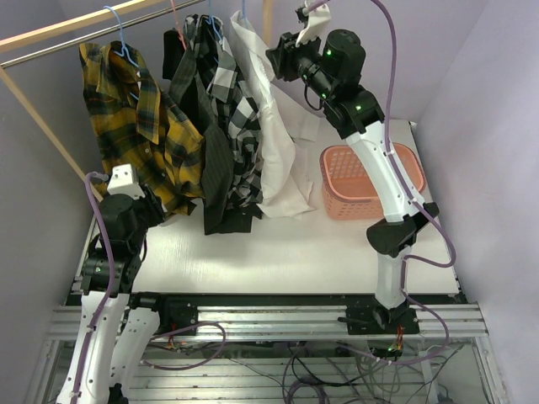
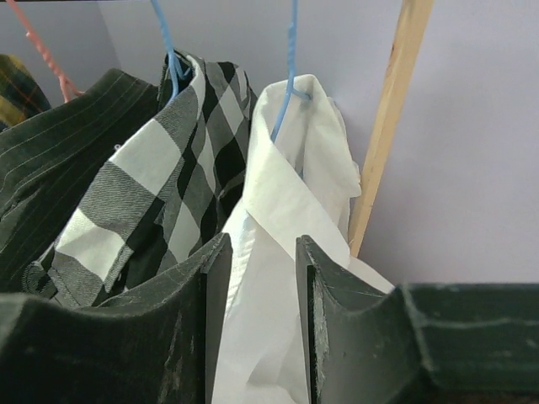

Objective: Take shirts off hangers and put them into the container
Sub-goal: Pick up the hanger from the clothesline.

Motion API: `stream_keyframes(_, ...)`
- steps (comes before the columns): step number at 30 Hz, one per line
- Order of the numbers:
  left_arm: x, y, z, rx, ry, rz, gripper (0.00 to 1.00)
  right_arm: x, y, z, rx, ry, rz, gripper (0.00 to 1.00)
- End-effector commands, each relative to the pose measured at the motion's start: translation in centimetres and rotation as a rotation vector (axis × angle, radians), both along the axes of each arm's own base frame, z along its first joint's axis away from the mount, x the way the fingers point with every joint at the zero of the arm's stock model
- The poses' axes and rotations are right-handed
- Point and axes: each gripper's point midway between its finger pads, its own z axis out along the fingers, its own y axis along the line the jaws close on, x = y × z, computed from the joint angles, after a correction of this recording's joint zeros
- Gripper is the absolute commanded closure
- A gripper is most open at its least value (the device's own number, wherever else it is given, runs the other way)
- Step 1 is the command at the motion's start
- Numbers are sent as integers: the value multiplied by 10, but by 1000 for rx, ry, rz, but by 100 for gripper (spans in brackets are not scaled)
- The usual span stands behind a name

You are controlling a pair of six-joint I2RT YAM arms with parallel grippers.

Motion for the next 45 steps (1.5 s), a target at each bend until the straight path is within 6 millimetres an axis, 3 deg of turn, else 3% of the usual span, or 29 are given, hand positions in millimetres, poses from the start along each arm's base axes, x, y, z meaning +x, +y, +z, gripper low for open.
stream_keyframes(1, 0, 0, 9, -6, -26, 6, 53, -8, 12, -1, -14, -1, 43, 62)
stream_keyframes(10, 1, -1, 8, -9, -21, 0, 54, -26, 29, -25, -66, 67, 92, 62)
stream_keyframes(19, 1, -1, 9, -9, -21, 0, 54, -22, 12, -64, -121, 181, -13, 65)
stream_keyframes(27, 2, -3, 8, -11, -18, -9, 55, -39, -24, -64, -113, 189, -100, 66)
stream_keyframes(33, 2, -4, 8, -12, -20, -14, 55, -36, -37, -61, -78, 194, -85, 73)
stream_keyframes(45, 1, -3, 8, -12, -20, -8, 54, -18, -26, -68, -21, 237, 63, 74)
